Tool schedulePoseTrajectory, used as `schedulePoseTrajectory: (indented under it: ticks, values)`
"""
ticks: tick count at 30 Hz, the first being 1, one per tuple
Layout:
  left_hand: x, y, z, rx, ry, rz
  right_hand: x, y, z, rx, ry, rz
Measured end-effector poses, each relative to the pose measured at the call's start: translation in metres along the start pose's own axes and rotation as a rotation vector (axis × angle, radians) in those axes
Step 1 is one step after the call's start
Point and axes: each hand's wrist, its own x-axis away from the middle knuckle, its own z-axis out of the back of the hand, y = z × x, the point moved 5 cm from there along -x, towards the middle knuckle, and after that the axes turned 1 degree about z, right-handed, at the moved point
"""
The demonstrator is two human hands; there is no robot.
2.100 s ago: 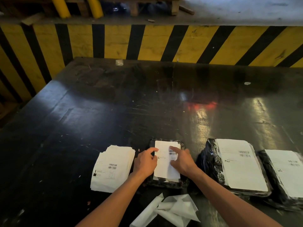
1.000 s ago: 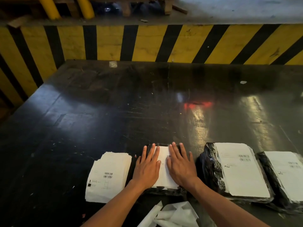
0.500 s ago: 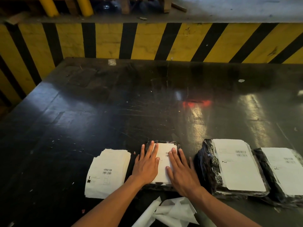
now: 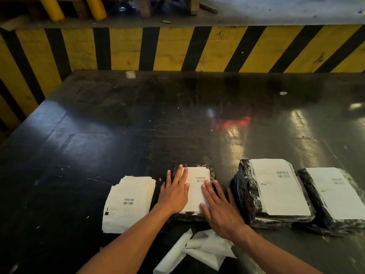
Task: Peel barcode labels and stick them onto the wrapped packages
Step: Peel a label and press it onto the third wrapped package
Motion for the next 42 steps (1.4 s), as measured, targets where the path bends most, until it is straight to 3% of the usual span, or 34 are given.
schedulePoseTrajectory:
  ticks: [4, 11, 19, 26, 31, 36, 42]
  values:
    - [0.001, 0.001, 0.000, -0.010, 0.009, 0.003, 0.004, 0.003, 0.002, -0.095, -0.023, -0.077]
    - [-0.001, -0.001, -0.002, 0.012, 0.004, 0.015, 0.019, -0.013, -0.007, -0.020, -0.026, 0.085]
    - [-0.001, 0.000, -0.001, 0.035, -0.017, 0.006, 0.036, 0.000, -0.011, -0.034, -0.052, -0.066]
    - [0.001, 0.000, 0.000, 0.036, -0.022, 0.014, 0.045, -0.018, -0.020, 0.023, 0.004, 0.094]
    - [0.003, 0.003, 0.005, -0.049, 0.008, 0.018, 0.052, -0.007, -0.019, 0.010, -0.028, -0.012]
    - [0.007, 0.035, 0.016, -0.197, 0.099, -0.158, 0.030, -0.013, -0.007, -0.097, -0.005, -0.030]
    - [0.005, 0.019, 0.016, -0.062, 0.086, 0.030, 0.023, -0.008, -0.011, -0.046, -0.040, -0.005]
